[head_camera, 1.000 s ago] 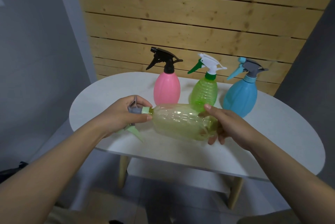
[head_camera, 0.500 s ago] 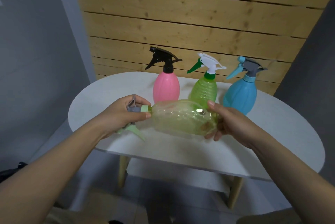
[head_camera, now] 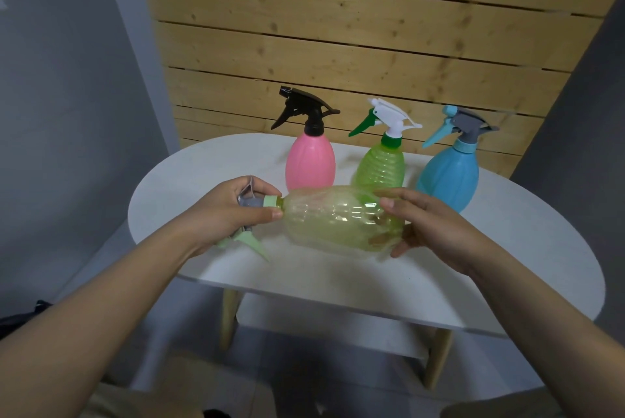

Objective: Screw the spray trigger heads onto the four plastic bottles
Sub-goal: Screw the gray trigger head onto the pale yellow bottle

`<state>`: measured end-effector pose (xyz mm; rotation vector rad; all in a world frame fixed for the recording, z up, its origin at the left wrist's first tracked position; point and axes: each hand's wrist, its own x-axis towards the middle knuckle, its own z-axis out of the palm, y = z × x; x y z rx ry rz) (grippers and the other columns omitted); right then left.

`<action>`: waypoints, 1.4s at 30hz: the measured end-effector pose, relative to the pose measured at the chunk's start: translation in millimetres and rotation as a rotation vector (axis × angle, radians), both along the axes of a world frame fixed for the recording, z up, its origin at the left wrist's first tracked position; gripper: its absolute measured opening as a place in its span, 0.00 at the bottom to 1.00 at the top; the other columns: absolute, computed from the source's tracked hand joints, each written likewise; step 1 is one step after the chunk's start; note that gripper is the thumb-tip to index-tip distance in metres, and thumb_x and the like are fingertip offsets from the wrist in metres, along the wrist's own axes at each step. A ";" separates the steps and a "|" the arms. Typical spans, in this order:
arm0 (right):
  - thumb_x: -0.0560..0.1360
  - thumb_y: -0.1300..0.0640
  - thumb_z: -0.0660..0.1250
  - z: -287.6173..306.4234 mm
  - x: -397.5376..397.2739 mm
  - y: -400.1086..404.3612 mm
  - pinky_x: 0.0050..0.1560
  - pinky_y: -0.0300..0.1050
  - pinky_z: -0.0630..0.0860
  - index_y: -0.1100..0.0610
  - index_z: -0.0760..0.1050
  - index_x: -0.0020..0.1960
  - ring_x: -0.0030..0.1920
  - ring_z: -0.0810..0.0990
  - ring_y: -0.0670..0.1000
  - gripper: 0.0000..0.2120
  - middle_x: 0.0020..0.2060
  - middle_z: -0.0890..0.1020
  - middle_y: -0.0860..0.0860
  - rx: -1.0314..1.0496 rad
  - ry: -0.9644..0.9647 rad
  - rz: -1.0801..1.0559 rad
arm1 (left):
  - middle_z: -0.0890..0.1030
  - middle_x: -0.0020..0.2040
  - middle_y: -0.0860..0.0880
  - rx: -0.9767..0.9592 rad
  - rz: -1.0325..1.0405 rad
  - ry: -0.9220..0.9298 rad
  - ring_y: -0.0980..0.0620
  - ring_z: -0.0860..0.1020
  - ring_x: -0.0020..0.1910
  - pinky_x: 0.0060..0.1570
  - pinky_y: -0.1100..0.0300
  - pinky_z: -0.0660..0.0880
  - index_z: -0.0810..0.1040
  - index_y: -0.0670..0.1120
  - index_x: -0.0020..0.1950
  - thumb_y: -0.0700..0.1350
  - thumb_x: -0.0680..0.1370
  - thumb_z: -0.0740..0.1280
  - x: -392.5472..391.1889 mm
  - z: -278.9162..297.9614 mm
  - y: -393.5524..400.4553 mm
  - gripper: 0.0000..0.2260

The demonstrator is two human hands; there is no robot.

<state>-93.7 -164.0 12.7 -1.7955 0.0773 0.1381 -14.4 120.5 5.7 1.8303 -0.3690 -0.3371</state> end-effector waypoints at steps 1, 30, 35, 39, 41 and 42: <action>0.59 0.36 0.70 -0.6 0.6 0.2 0.33 0.44 0.80 0.51 0.79 0.56 0.38 0.84 0.52 0.30 0.49 0.84 0.56 -0.017 0.021 0.000 | 0.80 0.33 0.63 0.004 -0.008 -0.002 0.65 0.75 0.28 0.26 0.70 0.71 0.79 0.48 0.47 0.41 0.69 0.74 -0.2 -0.3 0.3 0.09; 0.67 0.40 0.67 5.8 9.1 0.4 0.26 0.41 0.78 0.55 0.77 0.58 0.40 0.86 0.63 0.26 0.44 0.86 0.59 0.266 0.238 -0.177 | 0.81 0.40 0.55 -0.172 0.085 -0.009 0.60 0.79 0.39 0.35 0.68 0.75 0.80 0.50 0.50 0.45 0.68 0.74 8.4 4.6 1.7 0.12; 0.70 0.40 0.63 1.7 13.3 21.8 0.29 0.43 0.81 0.55 0.72 0.63 0.43 0.85 0.64 0.27 0.48 0.85 0.61 0.561 0.233 -0.129 | 0.86 0.44 0.49 -0.543 0.053 0.255 0.52 0.84 0.46 0.40 0.62 0.79 0.77 0.44 0.52 0.49 0.65 0.72 8.1 9.3 1.9 0.18; 0.70 0.42 0.64 -4.3 19.9 53.4 0.33 0.45 0.82 0.55 0.72 0.62 0.46 0.85 0.65 0.25 0.50 0.84 0.62 0.801 0.211 -0.062 | 0.85 0.51 0.48 -0.419 0.000 0.276 0.50 0.82 0.52 0.47 0.58 0.80 0.77 0.45 0.58 0.53 0.67 0.70 -3.1 7.9 -13.8 0.21; 0.70 0.44 0.66 -7.4 24.1 68.8 0.38 0.47 0.82 0.56 0.73 0.63 0.51 0.83 0.66 0.25 0.55 0.82 0.64 0.857 0.173 -0.025 | 0.83 0.55 0.47 -0.348 -0.001 0.232 0.51 0.81 0.54 0.51 0.56 0.79 0.75 0.46 0.62 0.55 0.66 0.71 -7.7 8.5 -19.4 0.27; 0.70 0.45 0.67 -8.8 26.1 75.4 0.42 0.49 0.82 0.57 0.74 0.62 0.54 0.82 0.66 0.25 0.57 0.81 0.65 0.865 0.157 -0.006 | 0.83 0.56 0.48 -0.323 0.018 0.201 0.52 0.81 0.54 0.52 0.55 0.79 0.74 0.47 0.63 0.57 0.64 0.71 -8.9 9.1 -21.6 0.30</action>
